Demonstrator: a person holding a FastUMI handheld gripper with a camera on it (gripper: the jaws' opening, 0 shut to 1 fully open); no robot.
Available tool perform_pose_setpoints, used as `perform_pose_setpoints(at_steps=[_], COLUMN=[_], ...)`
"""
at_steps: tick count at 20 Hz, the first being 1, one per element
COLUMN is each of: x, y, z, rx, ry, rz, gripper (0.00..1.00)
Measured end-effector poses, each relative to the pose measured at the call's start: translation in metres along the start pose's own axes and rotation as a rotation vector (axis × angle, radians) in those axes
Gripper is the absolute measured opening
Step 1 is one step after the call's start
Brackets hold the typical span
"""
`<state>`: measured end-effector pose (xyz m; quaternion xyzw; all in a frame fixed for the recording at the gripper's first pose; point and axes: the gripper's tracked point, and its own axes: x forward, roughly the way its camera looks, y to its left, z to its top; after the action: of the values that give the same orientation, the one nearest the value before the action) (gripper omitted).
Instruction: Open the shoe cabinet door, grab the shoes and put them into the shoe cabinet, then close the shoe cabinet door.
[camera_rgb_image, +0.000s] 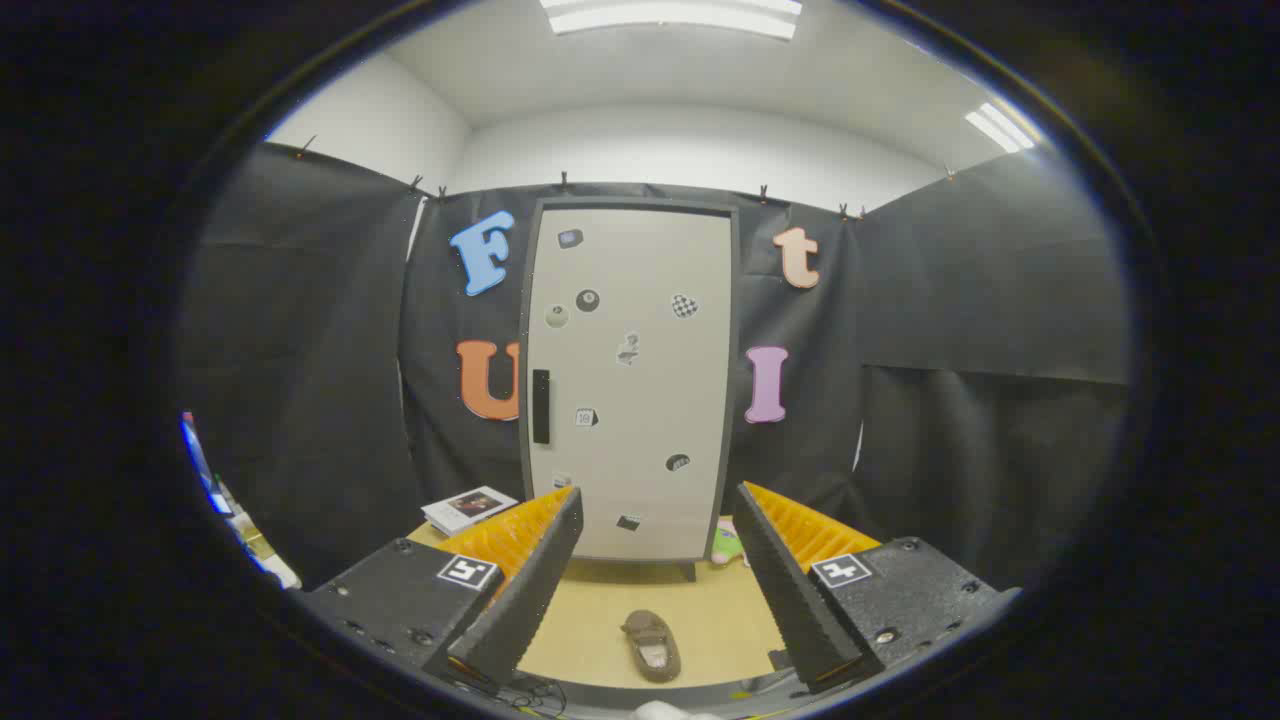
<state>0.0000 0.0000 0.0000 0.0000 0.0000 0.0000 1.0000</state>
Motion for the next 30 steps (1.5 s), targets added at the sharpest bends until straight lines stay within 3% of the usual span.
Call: perform_pose_setpoints(at_steps=[8,13,25,30], x=[0.022,0.064,0.257,0.33], y=[0.026,0.053,0.161,0.183], z=[-0.005,-0.005,0.004,0.002], rx=[0.025,0.027,0.028,0.008], ry=[0.02,0.032,0.045,0.058], rz=[0.01,0.034,0.145,0.153], gripper=[0.99,0.99,0.99,0.99])
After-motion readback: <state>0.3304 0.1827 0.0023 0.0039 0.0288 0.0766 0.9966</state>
